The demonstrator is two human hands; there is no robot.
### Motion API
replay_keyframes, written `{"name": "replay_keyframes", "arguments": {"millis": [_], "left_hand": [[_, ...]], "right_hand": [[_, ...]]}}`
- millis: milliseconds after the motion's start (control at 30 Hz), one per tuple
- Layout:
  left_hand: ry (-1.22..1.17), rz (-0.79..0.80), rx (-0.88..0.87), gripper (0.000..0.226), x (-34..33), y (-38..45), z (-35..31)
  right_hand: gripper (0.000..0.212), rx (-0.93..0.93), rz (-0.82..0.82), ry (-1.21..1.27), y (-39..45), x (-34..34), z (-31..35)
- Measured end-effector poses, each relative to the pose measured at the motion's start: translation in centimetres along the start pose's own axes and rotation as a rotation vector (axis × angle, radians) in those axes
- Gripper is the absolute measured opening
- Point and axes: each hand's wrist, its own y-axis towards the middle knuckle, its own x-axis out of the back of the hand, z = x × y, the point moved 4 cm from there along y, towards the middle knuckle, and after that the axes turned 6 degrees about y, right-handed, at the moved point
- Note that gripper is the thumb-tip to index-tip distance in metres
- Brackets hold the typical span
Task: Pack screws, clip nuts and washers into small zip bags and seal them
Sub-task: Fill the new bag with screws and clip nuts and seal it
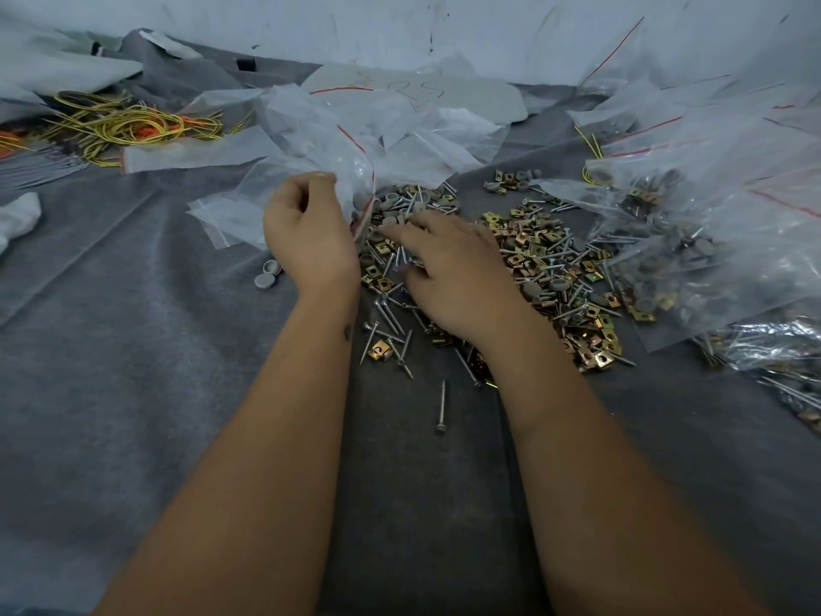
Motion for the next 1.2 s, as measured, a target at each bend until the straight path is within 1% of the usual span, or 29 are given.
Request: {"name": "replay_keyframes", "arguments": {"millis": [67, 167, 233, 300, 467, 767, 833, 933, 967, 1000, 1033, 1100, 1167, 1200], "left_hand": [[-0.004, 0.001, 0.003, 0.021, -0.1, -0.1, 0.0], [-0.01, 0.013, 0.004, 0.021, -0.2, -0.2, 0.0], [-0.016, 0.029, 0.011, 0.019, -0.3, -0.2, 0.0], [-0.024, 0.045, 0.021, 0.018, -0.4, -0.2, 0.1], [-0.023, 0.047, 0.041, 0.016, -0.4, -0.2, 0.3], [0.002, 0.092, 0.051, 0.021, -0.8, -0.3, 0.3], [0.025, 0.114, 0.043, 0.021, -0.9, -0.4, 0.4], [0.05, 0.128, 0.035, 0.022, -1.1, -0.3, 0.4], [0.054, 0.128, 0.036, 0.022, -1.1, -0.3, 0.4], [0.055, 0.128, 0.037, 0.022, -1.1, -0.3, 0.3], [0.055, 0.129, 0.038, 0.021, -1.1, -0.4, 0.3], [0.055, 0.135, 0.037, 0.02, -1.1, -0.5, 0.3], [0.054, 0.138, 0.036, 0.019, -1.1, -0.5, 0.3], [0.056, 0.138, 0.037, 0.02, -1.1, -0.5, 0.3]], "right_hand": [[0.056, -0.024, 0.065, -0.053, 0.1, -0.7, -0.2], [0.067, -0.113, 0.141, -0.037, 0.7, -1.3, -0.7], [0.066, -0.141, 0.187, -0.065, 1.0, -1.6, -0.9], [0.061, -0.143, 0.208, -0.08, 1.2, -1.7, -0.9], [0.053, -0.124, 0.108, 0.035, 0.8, -0.8, -1.1], [0.058, -0.152, 0.114, -0.006, 0.8, -0.9, -1.3], [0.054, -0.152, 0.063, 0.045, 0.8, -0.7, -1.2], [0.037, -0.188, -0.082, 0.191, 0.7, 0.1, -1.4], [0.035, -0.199, -0.107, 0.22, 0.7, 0.3, -1.5], [0.038, -0.2, -0.106, 0.229, 0.7, 0.4, -1.7], [0.045, -0.187, -0.078, 0.217, 0.7, 0.3, -1.7], [0.057, -0.142, 0.029, 0.15, 0.7, -0.3, -1.5], [0.057, -0.129, 0.121, 0.05, 0.8, -0.9, -1.5], [0.054, -0.13, 0.135, 0.017, 0.9, -1.1, -1.6]]}}
